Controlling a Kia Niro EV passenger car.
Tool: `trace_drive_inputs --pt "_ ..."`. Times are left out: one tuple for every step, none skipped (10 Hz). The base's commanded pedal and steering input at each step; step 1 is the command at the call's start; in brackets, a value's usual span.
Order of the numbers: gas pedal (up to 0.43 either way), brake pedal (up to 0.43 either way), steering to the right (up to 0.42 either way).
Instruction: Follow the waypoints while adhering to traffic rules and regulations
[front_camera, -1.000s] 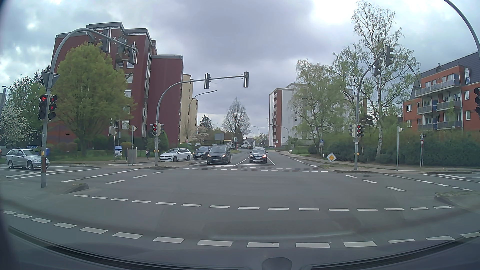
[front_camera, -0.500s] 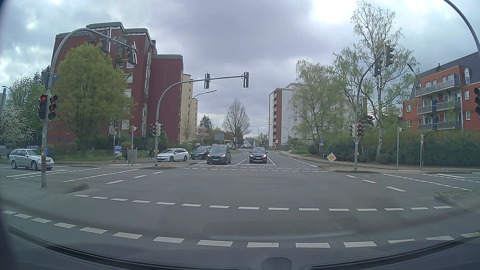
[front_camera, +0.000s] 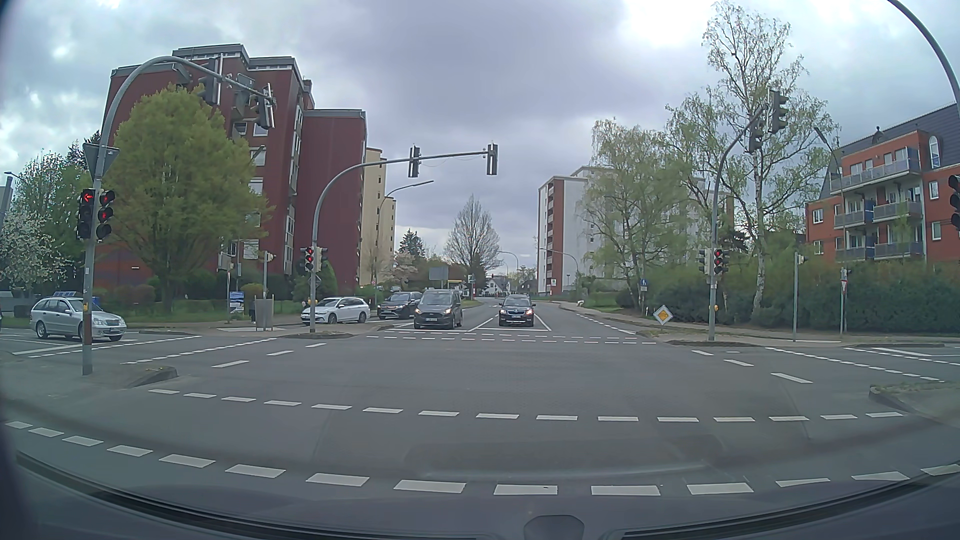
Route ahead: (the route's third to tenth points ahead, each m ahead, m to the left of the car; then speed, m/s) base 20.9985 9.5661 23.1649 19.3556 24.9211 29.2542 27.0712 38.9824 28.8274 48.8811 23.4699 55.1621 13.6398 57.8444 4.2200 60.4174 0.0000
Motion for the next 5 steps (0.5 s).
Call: trace_drive_inputs --pt "0.0 0.293 -0.01" --pt "0.0 0.293 -0.01" --pt "0.0 0.293 -0.01" --pt "0.0 0.293 -0.01" --pt "0.0 0.293 -0.01"
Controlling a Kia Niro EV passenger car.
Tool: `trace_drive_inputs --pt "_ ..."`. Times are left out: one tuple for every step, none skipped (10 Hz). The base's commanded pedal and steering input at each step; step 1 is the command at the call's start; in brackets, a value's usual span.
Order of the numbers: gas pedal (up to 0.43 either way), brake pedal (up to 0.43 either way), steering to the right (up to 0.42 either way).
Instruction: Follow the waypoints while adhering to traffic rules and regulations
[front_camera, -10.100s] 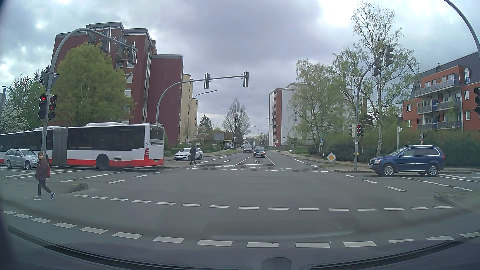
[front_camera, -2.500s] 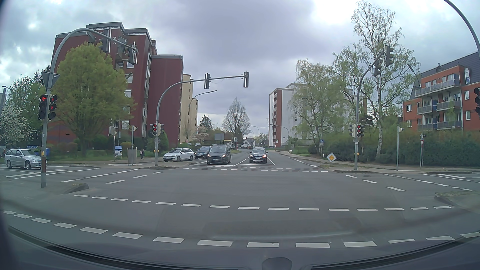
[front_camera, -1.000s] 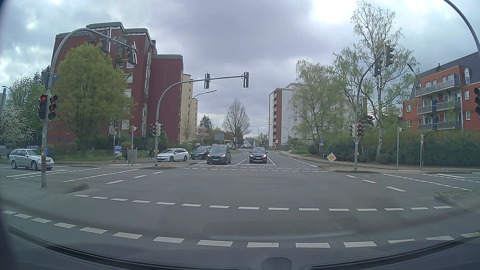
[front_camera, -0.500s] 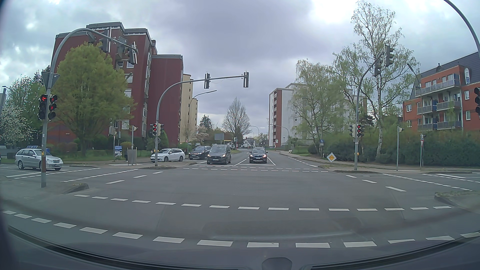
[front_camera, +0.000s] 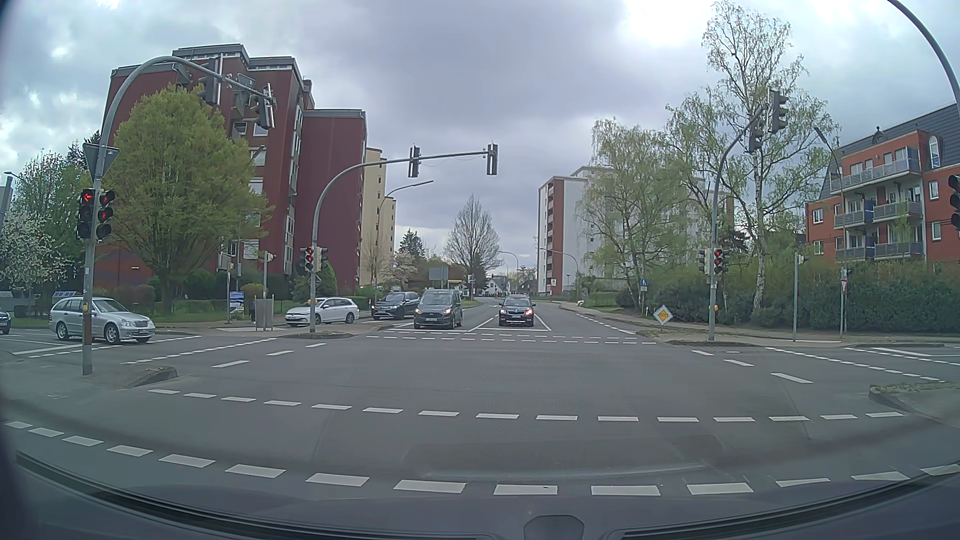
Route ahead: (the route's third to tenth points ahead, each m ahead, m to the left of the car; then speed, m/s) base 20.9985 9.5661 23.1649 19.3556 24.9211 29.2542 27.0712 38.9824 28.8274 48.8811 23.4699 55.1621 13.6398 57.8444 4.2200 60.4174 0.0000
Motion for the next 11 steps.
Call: trace_drive_inputs --pt "0.0 0.293 -0.01" --pt "0.0 0.293 -0.01" --pt "0.0 0.293 -0.01" --pt "0.0 0.293 -0.01" --pt "0.0 0.293 -0.01" --pt "0.0 0.293 -0.01" --pt "0.0 0.293 -0.01" --pt "0.0 0.299 -0.01" --pt "0.0 0.293 -0.01" --pt "0.0 0.293 -0.01" --pt "0.0 0.293 -0.01"
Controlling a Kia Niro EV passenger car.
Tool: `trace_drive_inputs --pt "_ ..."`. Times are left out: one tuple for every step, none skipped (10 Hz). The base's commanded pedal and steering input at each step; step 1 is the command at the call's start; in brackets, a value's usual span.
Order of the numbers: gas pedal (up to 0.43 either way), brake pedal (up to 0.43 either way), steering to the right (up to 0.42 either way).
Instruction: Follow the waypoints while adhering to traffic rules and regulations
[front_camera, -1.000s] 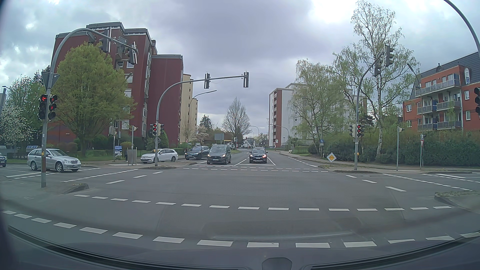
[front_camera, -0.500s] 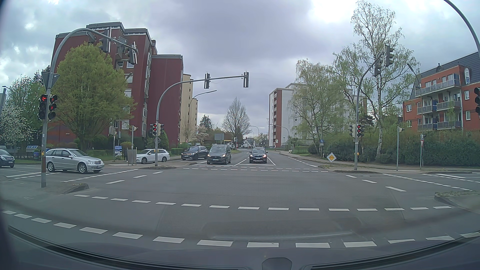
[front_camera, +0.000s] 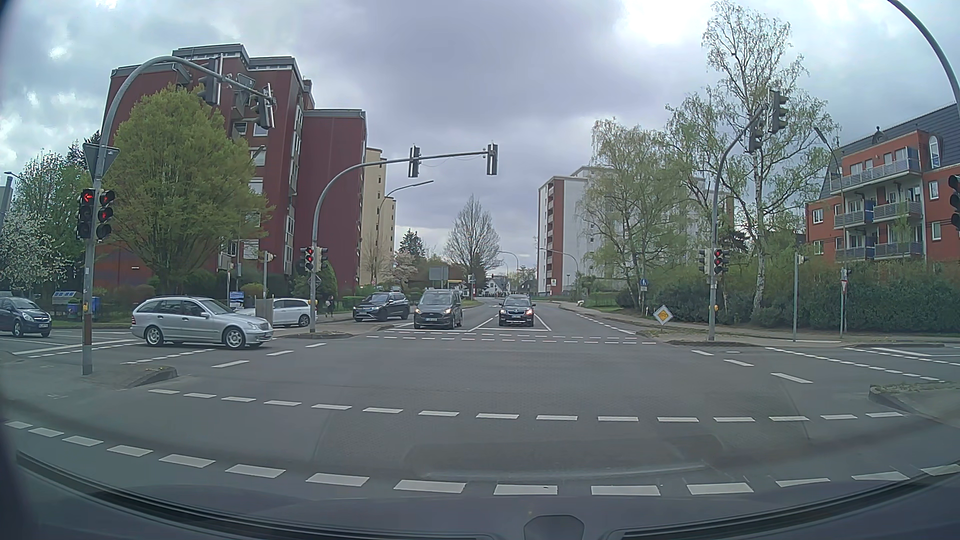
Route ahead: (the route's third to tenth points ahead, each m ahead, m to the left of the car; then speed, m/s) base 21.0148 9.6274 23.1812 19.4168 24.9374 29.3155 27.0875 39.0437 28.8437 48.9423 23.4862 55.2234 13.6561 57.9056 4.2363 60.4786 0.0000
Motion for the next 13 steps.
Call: trace_drive_inputs --pt "0.0 0.299 -0.01" --pt "0.0 0.293 -0.01" --pt "0.0 0.293 -0.01" --pt "0.0 0.293 -0.01" --pt "0.0 0.293 -0.01" --pt "0.0 0.293 -0.01" --pt "0.0 0.293 -0.01" --pt "0.0 0.299 -0.01" --pt "0.0 0.293 -0.01" --pt "0.0 0.299 -0.01" --pt "0.0 0.299 -0.01" --pt "0.0 0.299 -0.01" --pt "0.0 0.293 -0.01"
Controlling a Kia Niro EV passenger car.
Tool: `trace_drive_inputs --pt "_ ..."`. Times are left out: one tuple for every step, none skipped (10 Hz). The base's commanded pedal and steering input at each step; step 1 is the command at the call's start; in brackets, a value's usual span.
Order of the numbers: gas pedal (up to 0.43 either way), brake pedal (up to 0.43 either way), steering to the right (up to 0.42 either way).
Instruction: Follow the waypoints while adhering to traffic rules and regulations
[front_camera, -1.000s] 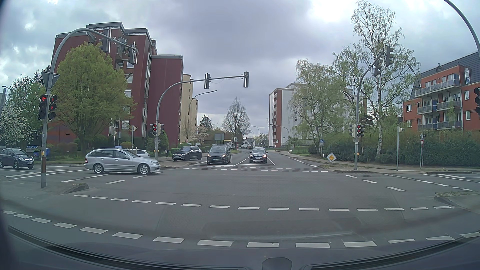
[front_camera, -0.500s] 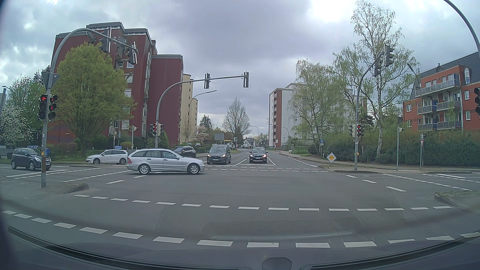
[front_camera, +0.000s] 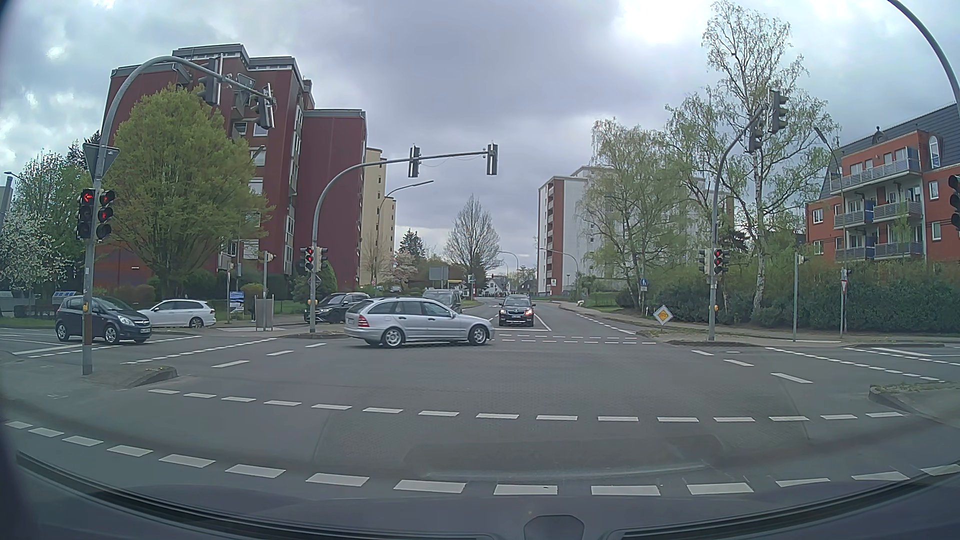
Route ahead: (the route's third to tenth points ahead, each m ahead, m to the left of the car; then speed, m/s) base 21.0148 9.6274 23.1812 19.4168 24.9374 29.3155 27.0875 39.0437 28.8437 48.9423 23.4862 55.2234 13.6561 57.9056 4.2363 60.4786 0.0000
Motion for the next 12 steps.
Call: trace_drive_inputs --pt "0.0 0.293 -0.01" --pt "0.0 0.293 -0.01" --pt "0.0 0.299 -0.01" --pt "0.0 0.299 -0.01" --pt "0.0 0.293 -0.01" --pt "0.0 0.293 -0.01" --pt "0.0 0.293 -0.01" --pt "0.0 0.293 -0.01" --pt "0.0 0.293 -0.01" --pt "0.0 0.293 -0.01" --pt "0.0 0.299 -0.01" --pt "0.0 0.293 -0.01"
